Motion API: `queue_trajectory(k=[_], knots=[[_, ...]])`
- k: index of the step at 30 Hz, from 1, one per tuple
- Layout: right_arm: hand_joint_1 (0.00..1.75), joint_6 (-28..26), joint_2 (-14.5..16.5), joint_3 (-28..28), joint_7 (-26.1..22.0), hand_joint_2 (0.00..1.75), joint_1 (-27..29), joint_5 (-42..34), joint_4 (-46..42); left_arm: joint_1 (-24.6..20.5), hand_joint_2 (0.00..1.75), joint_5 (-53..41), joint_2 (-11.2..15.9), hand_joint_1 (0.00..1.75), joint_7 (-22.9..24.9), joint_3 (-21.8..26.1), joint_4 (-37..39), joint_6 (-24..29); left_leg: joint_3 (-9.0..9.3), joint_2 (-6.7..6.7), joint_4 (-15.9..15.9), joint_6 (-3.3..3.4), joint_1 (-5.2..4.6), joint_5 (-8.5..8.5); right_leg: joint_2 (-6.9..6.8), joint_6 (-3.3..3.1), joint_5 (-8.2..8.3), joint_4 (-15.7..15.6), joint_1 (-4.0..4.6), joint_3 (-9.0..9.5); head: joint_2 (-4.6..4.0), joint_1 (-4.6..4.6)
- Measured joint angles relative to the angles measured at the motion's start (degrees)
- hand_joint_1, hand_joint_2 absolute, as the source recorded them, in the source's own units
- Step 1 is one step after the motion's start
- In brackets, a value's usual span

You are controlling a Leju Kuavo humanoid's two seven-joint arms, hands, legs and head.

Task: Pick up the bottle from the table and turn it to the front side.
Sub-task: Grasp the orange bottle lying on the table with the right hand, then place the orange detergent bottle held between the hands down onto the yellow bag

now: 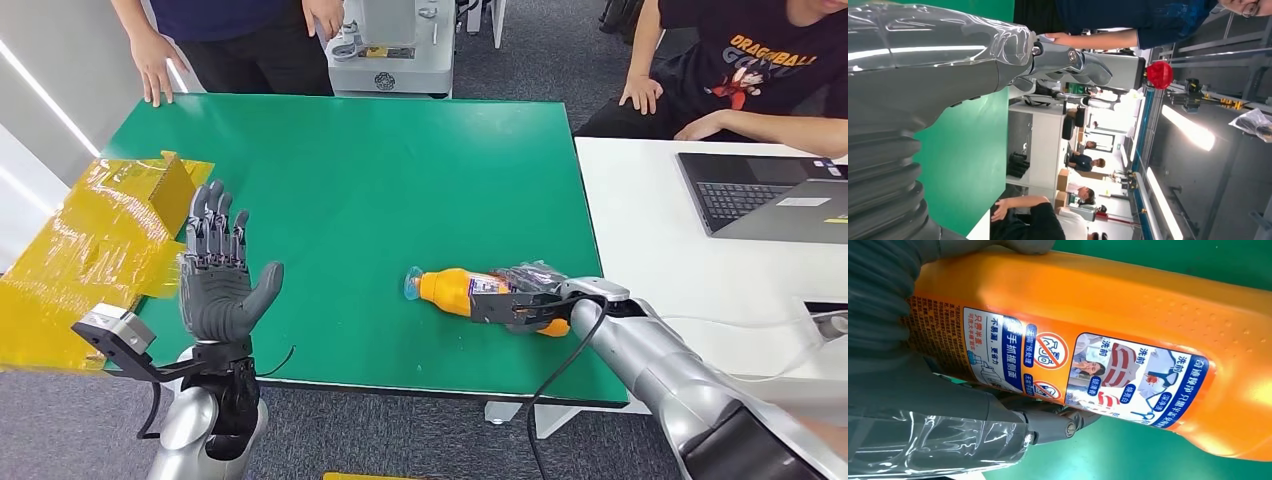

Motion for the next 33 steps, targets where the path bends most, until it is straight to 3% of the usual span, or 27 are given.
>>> queue_trajectory(k=[4,10,20,25,33], knots=[[1.75,-3.62,0.23,-0.45,-0.66,1.75,0.52,0.49,-0.07,0.02,1.75,0.15,-0.01,0.00,-0.21,0.03,0.00,0.44,-0.03,-0.01,0.00,0.00,0.00,0.00,-0.02,0.00,0.00,0.00,0.00,0.00,0.00,0.00],[1.75,-13.76,1.35,-3.24,-2.91,1.75,1.21,0.18,-1.09,0.02,1.75,0.25,-0.14,0.00,-0.44,0.03,0.00,1.10,-0.04,-0.01,0.00,0.00,0.00,0.00,-0.02,0.00,-0.01,0.00,0.00,-0.03,0.00,0.00],[1.75,-29.28,3.98,-12.93,-10.81,1.75,4.57,-4.45,-6.85,-0.77,1.75,-0.46,-0.27,0.00,-0.67,0.02,1.59,1.46,-0.05,-0.02,-0.01,0.00,0.00,-0.01,-0.03,0.03,-0.04,0.00,0.00,-0.06,0.00,-0.01],[1.75,-32.14,5.36,-17.55,-14.66,1.75,7.70,-7.38,-11.50,-2.83,1.75,-2.10,-0.09,0.00,-0.66,0.01,3.86,1.74,-0.06,-0.02,-0.01,0.00,0.00,0.00,-0.02,0.04,-0.04,0.00,0.00,-0.06,0.00,-0.01],[1.75,-31.47,6.73,-21.47,-15.58,1.75,12.34,-13.94,-22.47,-8.14,1.75,-5.60,1.12,0.00,3.69,-0.03,8.20,-0.22,-0.07,-0.01,-0.01,0.00,0.00,0.00,-0.01,0.03,-0.03,0.01,0.00,-0.09,0.00,-0.01]])
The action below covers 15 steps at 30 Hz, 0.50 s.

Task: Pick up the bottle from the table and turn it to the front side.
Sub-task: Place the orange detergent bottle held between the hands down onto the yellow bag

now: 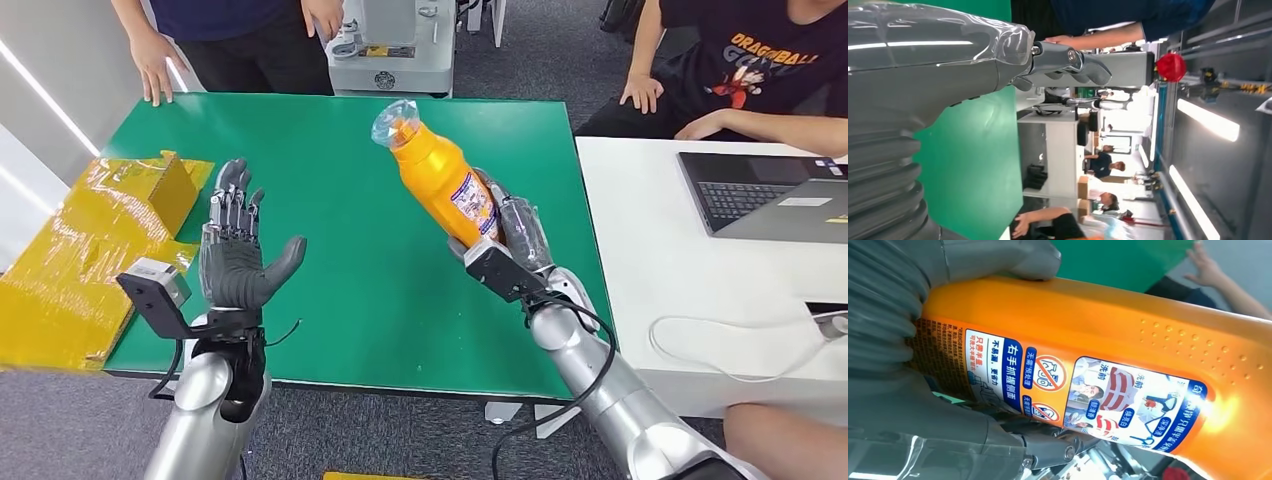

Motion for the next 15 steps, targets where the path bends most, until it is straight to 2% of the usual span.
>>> queue_trajectory(k=[9,15], knots=[[1.75,1.65,0.28,-0.05,0.00,1.75,2.63,-1.42,-6.68,-5.82,1.75,-2.25,0.82,0.00,4.02,-0.71,7.73,-3.67,-0.01,-0.02,0.01,0.00,0.00,0.00,-0.02,0.00,0.00,-0.01,0.00,-0.01,0.00,0.02],[1.75,4.86,0.27,-0.32,0.00,1.75,4.48,-0.43,-10.12,-12.30,1.75,1.66,1.35,0.00,9.15,-2.60,14.76,-12.95,-0.01,-0.01,0.01,0.00,0.00,0.00,-0.01,0.00,0.01,0.00,0.00,-0.01,0.00,-0.01]])
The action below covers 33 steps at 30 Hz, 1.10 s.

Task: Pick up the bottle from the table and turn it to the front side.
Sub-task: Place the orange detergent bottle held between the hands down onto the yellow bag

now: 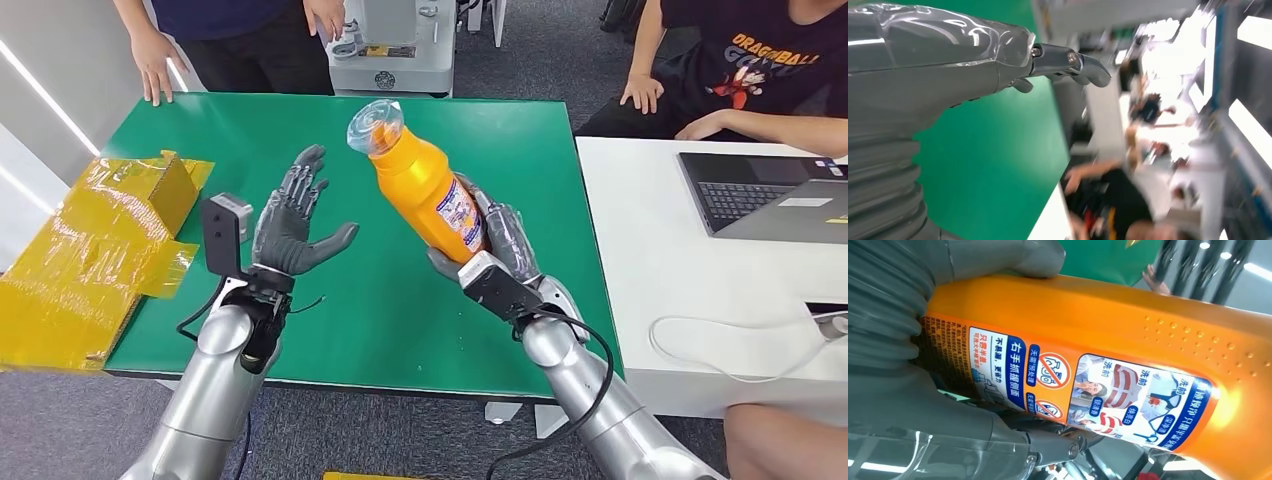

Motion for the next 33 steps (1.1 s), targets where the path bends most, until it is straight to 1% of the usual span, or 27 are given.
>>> queue_trajectory(k=[3,6,11,16,22,33], knots=[[1.75,1.89,0.00,-0.58,0.00,1.75,0.60,1.12,-0.99,-3.19,1.75,2.48,0.14,0.00,2.02,-0.95,2.99,-4.73,0.00,0.00,0.00,0.00,0.00,0.00,0.01,0.00,0.00,0.00,0.00,0.00,0.00,0.02],[1.75,3.14,0.00,-0.92,0.00,1.75,1.11,2.28,-1.46,-6.01,1.75,4.09,0.20,0.00,3.32,-1.80,5.57,-7.88,0.00,0.01,0.00,0.00,0.00,0.00,0.02,0.00,0.00,0.00,0.00,0.00,0.00,0.01],[1.75,3.88,0.02,-1.68,0.00,1.75,1.52,3.48,-1.53,-9.35,1.75,6.54,0.03,0.00,4.70,-2.76,8.25,-10.84,0.00,0.01,0.00,0.00,0.00,0.00,0.02,0.00,0.00,0.00,0.00,-0.01,0.00,0.02],[1.75,3.96,0.02,-2.36,0.02,1.75,1.46,3.65,-1.05,-11.47,1.75,8.42,-0.50,0.00,5.78,-3.43,9.03,-12.69,-0.01,0.01,0.00,0.00,0.00,0.00,0.02,0.00,0.00,0.00,0.00,-0.01,0.00,0.01],[1.75,3.05,0.02,-2.91,0.00,1.75,1.40,3.72,-0.26,-12.43,1.75,9.30,-0.84,0.00,6.42,-4.42,9.01,-13.41,-0.01,0.02,0.00,0.00,-0.01,0.00,0.03,0.00,0.00,0.00,0.00,-0.01,0.00,0.02],[1.75,2.26,0.02,-4.51,0.20,1.75,1.44,6.87,0.62,-11.95,1.75,10.25,-1.19,0.00,6.94,-7.59,8.51,-13.61,-0.02,0.02,0.00,0.00,-0.01,0.00,0.02,0.00,0.00,0.00,0.00,-0.01,0.00,0.02]])
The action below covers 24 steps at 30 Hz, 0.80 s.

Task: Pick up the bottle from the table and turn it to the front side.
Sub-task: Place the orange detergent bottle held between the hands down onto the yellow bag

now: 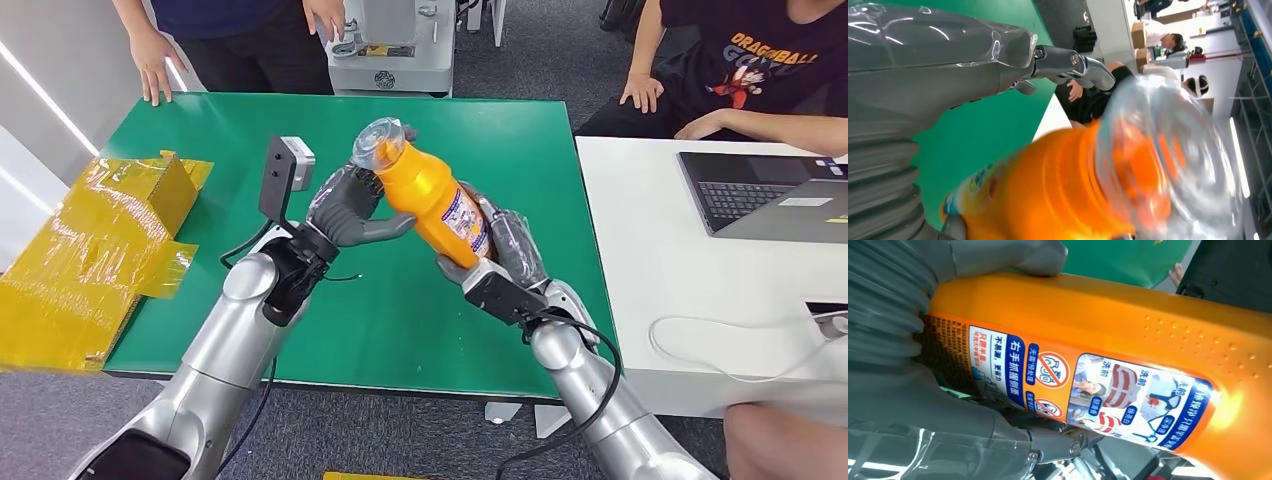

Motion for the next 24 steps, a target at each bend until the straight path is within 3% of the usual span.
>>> queue_trajectory(k=[14,24], knots=[[1.75,-0.52,0.06,-4.62,0.58,1.75,-0.14,4.00,0.26,2.76,1.75,0.08,-2.17,0.00,-0.78,-2.75,-1.62,1.17,-0.02,-0.02,0.00,0.00,0.00,0.00,-0.03,0.00,0.00,0.00,0.00,0.00,0.00,0.00],[1.75,0.23,3.09,-5.01,-0.05,1.75,-1.95,3.70,3.23,2.08,1.75,0.69,-5.30,0.00,-1.54,-2.57,-1.64,5.62,-0.02,-0.01,0.00,0.00,0.00,0.00,-0.02,0.00,0.00,0.02,0.01,0.00,0.00,0.00]])
